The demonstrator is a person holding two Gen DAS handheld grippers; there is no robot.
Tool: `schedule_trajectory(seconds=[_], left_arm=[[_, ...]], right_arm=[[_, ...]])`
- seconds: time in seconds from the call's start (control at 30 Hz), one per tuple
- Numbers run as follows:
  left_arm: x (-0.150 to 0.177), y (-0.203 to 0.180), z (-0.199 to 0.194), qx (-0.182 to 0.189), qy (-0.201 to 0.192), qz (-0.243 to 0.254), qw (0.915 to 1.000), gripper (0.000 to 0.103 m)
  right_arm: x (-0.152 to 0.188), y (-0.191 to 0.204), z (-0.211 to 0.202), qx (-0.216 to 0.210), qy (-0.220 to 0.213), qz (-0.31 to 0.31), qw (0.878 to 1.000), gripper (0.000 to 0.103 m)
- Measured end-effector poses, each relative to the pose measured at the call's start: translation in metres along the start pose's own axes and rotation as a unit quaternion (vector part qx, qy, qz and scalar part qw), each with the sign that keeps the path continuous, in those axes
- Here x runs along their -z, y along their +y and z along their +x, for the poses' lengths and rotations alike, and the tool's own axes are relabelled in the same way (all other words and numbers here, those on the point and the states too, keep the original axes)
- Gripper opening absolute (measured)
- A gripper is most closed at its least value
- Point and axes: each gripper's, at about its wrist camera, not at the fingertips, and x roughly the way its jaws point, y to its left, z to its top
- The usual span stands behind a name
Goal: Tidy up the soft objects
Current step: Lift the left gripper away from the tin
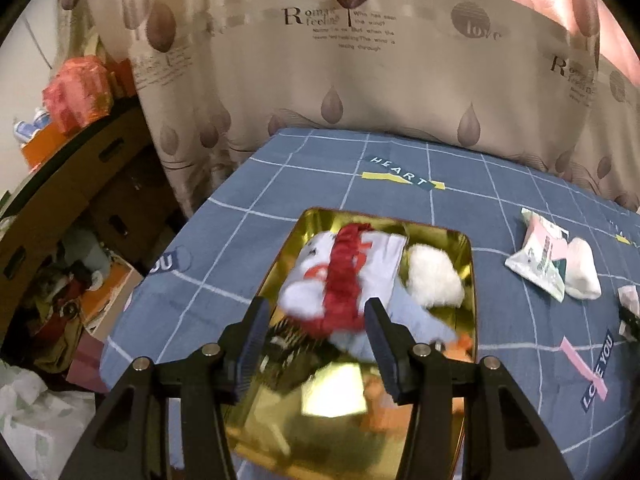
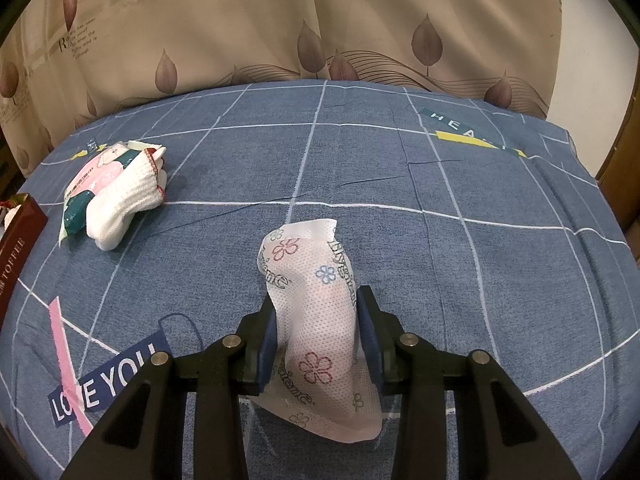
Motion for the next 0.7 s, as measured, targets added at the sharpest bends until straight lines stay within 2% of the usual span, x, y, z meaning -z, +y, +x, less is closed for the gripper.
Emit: schedule_trajectory(seconds=[0.17, 0.43, 0.7], left_arm=[[0.025, 0.007, -0.016, -0.014, -0.002, 0.002, 0.9999, 0.051], [0.054, 0.024, -0.032, -0.023, -0.016, -0.034, 0.9990, 0.051], [0.059, 0.030, -0.028, -0.020, -0.015, -0.042, 0.9988, 0.051]], right_arm=[[0.000, 0.000, 0.001, 0.001, 0.000, -0.002, 1.000, 0.035], [-0.001, 0.001, 0.000, 0.002, 0.000, -0.003, 1.000, 0.035], [-0.001, -0.001, 0.000, 0.004, 0.001, -0.005, 1.000, 0.035]])
